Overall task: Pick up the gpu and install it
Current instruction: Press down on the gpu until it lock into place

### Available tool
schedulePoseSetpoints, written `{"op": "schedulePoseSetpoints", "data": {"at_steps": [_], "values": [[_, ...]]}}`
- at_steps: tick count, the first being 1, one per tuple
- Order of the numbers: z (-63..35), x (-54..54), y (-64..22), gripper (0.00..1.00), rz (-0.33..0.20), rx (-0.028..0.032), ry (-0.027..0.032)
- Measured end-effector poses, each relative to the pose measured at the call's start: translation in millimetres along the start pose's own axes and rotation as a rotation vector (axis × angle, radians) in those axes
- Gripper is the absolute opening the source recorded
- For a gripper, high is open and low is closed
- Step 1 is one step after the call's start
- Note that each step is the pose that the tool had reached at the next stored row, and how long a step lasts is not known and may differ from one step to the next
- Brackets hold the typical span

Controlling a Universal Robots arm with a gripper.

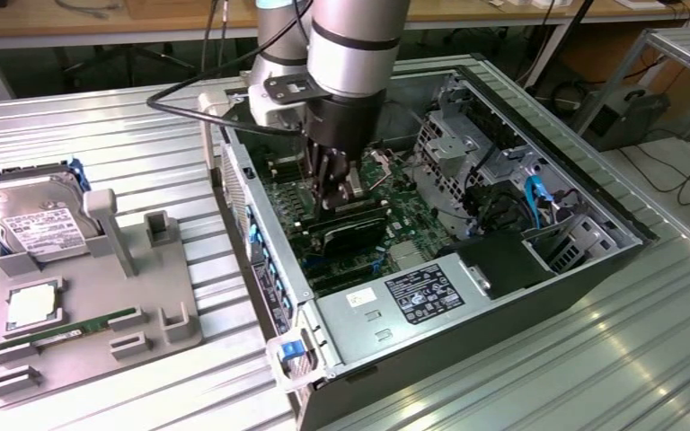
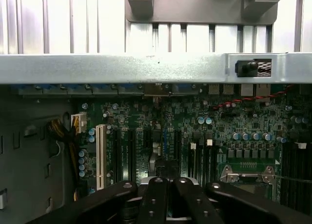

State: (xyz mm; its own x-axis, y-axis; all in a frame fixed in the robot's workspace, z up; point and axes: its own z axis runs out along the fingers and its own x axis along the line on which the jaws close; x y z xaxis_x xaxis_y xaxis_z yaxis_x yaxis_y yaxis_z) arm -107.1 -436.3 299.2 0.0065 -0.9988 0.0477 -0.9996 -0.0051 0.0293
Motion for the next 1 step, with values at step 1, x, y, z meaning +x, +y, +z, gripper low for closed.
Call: {"op": "schedulePoseSetpoints", "data": {"at_steps": [1], "values": [[0.0, 0.0, 0.0, 0.11, 0.0, 0.0001, 0.0]]}}
